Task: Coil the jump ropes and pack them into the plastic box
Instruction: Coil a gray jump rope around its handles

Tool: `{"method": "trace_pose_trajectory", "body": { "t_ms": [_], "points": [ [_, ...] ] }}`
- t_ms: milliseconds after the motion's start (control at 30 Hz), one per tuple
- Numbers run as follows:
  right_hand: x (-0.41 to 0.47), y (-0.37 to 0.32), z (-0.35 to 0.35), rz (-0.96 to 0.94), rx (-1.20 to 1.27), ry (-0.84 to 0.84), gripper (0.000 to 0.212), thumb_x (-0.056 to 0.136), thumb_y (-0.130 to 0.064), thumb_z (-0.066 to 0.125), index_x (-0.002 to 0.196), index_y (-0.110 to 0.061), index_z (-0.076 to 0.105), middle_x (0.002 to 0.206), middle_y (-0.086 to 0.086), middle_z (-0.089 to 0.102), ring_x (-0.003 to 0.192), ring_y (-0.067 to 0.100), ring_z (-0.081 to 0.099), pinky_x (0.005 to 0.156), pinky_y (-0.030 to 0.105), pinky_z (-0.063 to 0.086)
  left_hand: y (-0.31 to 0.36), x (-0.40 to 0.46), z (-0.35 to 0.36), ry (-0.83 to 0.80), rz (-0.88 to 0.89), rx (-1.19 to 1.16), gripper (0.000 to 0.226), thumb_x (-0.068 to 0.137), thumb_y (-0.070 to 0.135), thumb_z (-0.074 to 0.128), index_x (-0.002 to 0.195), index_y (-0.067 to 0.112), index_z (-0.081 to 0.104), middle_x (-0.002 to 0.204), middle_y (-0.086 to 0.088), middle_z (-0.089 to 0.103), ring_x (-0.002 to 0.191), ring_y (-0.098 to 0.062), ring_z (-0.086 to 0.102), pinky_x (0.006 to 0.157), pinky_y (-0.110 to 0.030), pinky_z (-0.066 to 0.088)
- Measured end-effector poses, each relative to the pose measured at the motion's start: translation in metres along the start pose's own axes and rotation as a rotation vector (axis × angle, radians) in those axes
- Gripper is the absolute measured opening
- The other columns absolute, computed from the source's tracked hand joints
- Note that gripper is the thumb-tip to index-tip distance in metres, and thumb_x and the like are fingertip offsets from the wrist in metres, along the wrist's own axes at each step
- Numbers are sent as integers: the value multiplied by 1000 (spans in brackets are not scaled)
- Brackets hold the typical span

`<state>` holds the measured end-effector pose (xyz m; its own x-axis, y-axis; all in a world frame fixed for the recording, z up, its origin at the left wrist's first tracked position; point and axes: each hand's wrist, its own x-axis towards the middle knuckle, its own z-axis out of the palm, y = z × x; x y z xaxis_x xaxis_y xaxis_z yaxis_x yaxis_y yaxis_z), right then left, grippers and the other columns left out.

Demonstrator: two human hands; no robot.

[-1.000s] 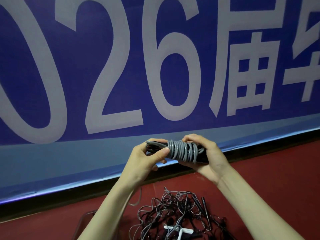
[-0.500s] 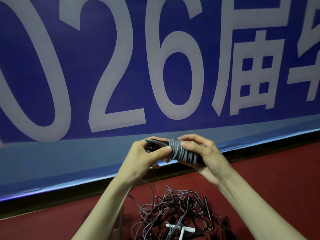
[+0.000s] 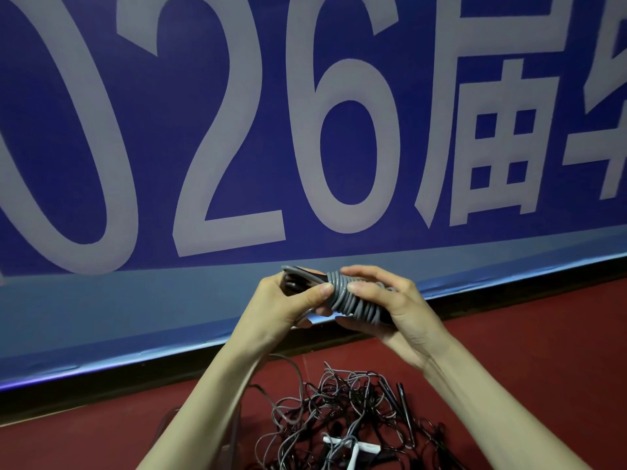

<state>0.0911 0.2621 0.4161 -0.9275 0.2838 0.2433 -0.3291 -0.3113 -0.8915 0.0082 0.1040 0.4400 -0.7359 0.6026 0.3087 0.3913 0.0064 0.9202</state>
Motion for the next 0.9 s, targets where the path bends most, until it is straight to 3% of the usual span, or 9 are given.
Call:
{"method": "trace_pose_trajectory", "body": {
  "t_ms": [167,333,433,600,700,800,900],
  "points": [
    [-1,3,1,37,25,-9,33,68,-9,80,100,-3,75,105,20,71,94,29,71,75,41,59,4,2,-5,-3,-15,70,11,83,22,72,90,15,70,70,7,71,67,-3,67,53,-15,48],
    [1,5,3,-4,-80,68,28,56,-16,81,82,-6,75,91,20,69,84,27,68,77,42,59,1,1,-7,-26,-31,79,6,83,23,72,89,19,72,67,6,70,64,-2,64,54,-16,46],
    [2,7,1,-23,-116,107,34,48,-23,80,75,-4,70,85,19,65,77,26,66,67,38,59,-2,-1,-4,-23,-49,54,7,84,24,71,89,20,72,65,9,70,61,0,63,54,-17,44],
    [2,7,-2,-35,-141,118,22,52,-20,77,68,-9,68,81,17,62,72,22,63,60,32,55,-7,-7,8,3,-88,-31,12,81,30,71,86,19,71,63,8,67,58,0,60,55,-20,41],
    [-1,9,-3,-19,-122,95,24,57,-19,82,76,-10,71,88,17,64,80,25,65,65,36,57,-10,-9,13,15,-135,-113,15,80,31,71,86,18,71,61,7,64,55,-1,56,50,-19,37],
    [-2,5,-4,10,-67,69,32,68,-18,79,98,-12,76,100,12,70,90,23,69,72,39,58,-9,-5,14,27,-149,-92,9,85,29,69,88,20,70,65,11,67,58,0,58,51,-16,40],
    [-1,0,-4,14,-104,36,34,66,-19,76,99,-10,77,104,14,72,93,26,70,76,40,59,-8,-2,12,51,-138,-54,11,85,32,69,90,23,69,73,13,72,66,-4,67,55,-18,43]
  ]
}}
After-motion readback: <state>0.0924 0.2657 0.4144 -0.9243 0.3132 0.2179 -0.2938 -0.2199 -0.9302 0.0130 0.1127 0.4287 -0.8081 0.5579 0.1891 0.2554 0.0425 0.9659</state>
